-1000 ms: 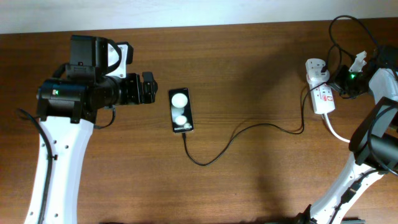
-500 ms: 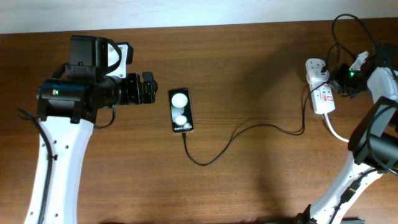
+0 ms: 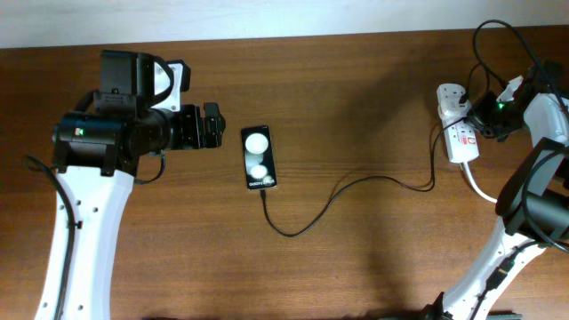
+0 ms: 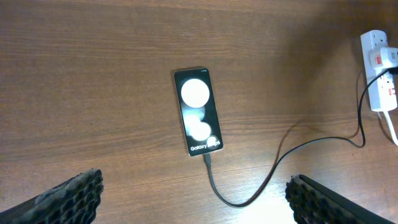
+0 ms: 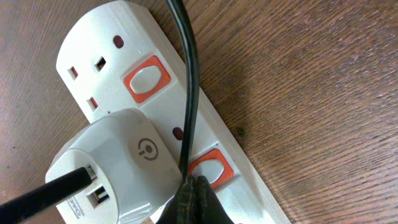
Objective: Plug charger to phone and switch on socket
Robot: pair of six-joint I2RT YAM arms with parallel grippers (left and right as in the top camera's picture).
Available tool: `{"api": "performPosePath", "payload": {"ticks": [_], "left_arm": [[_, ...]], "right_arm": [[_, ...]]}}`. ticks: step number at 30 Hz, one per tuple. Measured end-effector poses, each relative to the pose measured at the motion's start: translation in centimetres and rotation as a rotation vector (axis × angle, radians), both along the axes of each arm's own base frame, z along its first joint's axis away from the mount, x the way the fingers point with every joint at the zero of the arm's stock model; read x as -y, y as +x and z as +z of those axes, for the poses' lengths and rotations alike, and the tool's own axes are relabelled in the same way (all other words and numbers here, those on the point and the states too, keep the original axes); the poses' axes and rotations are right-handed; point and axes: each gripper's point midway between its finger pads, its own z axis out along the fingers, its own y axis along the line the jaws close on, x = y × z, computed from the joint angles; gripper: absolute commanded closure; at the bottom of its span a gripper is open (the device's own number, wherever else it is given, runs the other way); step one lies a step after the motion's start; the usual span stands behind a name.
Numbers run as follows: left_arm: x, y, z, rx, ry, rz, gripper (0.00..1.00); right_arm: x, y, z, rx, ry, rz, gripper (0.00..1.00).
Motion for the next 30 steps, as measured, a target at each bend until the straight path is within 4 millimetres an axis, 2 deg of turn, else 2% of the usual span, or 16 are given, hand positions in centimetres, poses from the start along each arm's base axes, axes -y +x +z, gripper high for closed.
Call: {"api": "performPosePath", "payload": {"ticks": [10, 30], "left_arm": [[0.00, 0.01, 0.01, 0.000, 0.000, 0.000, 0.01], [0.00, 0.00, 0.00, 0.000, 0.000, 0.000, 0.01]], "right_arm": [[0.95, 0.88, 0.16, 0.002, -0.067, -0.071, 0.96], [0.12, 0.20, -0.11, -0.032, -0.064, -0.065, 0.96]]}}
